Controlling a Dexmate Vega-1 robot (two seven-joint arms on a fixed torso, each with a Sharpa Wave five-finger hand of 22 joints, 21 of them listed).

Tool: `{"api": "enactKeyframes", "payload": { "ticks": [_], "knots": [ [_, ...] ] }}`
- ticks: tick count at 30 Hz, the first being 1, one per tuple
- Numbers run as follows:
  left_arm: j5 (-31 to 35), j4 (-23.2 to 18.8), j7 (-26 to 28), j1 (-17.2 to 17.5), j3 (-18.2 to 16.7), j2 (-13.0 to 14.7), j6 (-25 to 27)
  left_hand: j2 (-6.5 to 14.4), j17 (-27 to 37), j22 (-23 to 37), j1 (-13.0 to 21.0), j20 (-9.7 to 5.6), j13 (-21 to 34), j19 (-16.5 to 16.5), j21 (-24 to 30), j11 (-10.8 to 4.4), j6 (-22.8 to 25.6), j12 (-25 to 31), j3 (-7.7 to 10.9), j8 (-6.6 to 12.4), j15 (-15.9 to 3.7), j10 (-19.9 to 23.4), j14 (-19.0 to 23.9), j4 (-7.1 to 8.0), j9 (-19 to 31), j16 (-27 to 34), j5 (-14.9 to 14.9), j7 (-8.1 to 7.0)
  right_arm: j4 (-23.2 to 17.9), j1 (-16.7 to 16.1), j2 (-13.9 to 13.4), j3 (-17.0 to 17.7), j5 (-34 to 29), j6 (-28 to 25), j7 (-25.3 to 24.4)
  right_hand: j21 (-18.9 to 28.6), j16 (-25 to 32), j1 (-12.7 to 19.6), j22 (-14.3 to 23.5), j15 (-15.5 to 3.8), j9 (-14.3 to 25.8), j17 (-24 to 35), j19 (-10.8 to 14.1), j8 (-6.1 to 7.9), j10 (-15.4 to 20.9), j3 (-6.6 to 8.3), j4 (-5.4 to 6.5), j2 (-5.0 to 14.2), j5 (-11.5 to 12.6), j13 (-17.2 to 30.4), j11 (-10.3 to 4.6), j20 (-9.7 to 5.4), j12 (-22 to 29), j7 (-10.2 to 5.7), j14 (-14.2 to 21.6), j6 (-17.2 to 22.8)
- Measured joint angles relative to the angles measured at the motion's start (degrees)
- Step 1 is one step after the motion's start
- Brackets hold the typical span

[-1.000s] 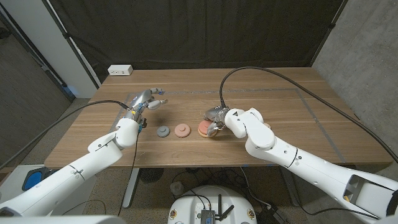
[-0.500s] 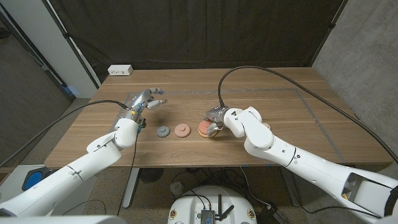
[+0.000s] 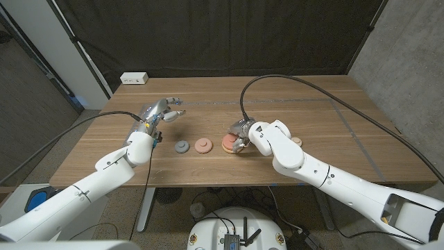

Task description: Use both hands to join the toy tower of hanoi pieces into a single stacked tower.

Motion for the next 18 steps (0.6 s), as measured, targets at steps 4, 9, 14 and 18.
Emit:
{"api": "enactKeyframes", "payload": {
  "ticks": [4, 9, 14, 18],
  "knots": [
    [0.0, 0.0, 0.0, 0.0, 0.0, 0.0, 0.0, 0.0, 0.0, 0.1, 0.0, 0.0, 0.2, 0.0, 0.0, 0.0, 0.3, 0.0, 0.39, 0.0, 0.0, 0.0, 0.0, -0.24, 0.0, 0.0, 0.0, -0.3, -0.2, -0.6, 0.1, 0.6, -1.0, 0.4, 0.6, -0.2, -0.7, -0.3, -0.3, 0.21, 0.2, -0.1, -0.2, -0.28, -0.8, 0.0, 0.0, -0.31, -0.6, -0.1, 0.41, 0.22, 0.0, 0.58, -0.6, -1.5],
    [0.1, 0.0, 0.0, 0.0, 0.0, -0.2, 0.0, 0.0, 0.0, 0.1, 0.0, 0.0, 0.3, 0.0, 0.0, 0.01, 0.3, 0.0, 0.38, 0.0, 0.0, 0.0, 0.0, -0.24, 0.0, 0.0, 0.0, -0.31, -0.6, -1.4, 0.2, 1.4, -2.1, 0.9, 1.3, -0.3, -1.8, -0.8, -0.4, 0.44, 0.5, -0.6, -0.6, -0.4, -2.1, -0.17, 0.16, -0.83, -1.5, -0.6, 1.13, 0.17, 0.0, 1.19, -1.3, -3.9],
    [0.1, 0.0, 0.1, 0.0, 0.1, -0.4, 0.0, 0.0, -0.1, 0.0, 0.0, 0.0, 0.3, 0.0, 0.0, 0.01, 0.3, 0.0, 0.38, 0.0, 0.0, 0.0, 0.0, -0.24, 0.3, 0.0, 0.0, -0.31, -0.8, -1.8, 0.4, 1.8, -3.0, 1.3, 1.8, -0.4, -2.5, -1.2, -0.5, 0.5, 0.5, -0.7, -1.2, -0.38, -3.1, -0.17, 0.16, -1.2, -2.2, -0.8, 2.08, 0.4, 0.0, 1.41, -1.3, -5.5],
    [0.1, 0.1, 0.4, 0.1, 0.1, -0.4, -0.2, 0.0, 0.0, 0.1, 0.0, 0.0, 0.3, 0.0, 0.0, 0.01, 0.3, 0.0, 0.54, 0.0, 0.0, 0.0, 0.0, -0.09, 0.3, 0.0, 0.0, -0.31, -1.2, -2.4, 0.6, 2.5, -3.5, 1.7, 2.1, -0.4, -3.4, -1.2, -0.5, 0.81, 0.8, -1.1, -1.2, -0.38, -4.5, -0.17, 0.15, -1.2, -2.6, -1.1, 2.89, 0.4, 0.0, 1.51, -1.8, -6.0]
  ]
}}
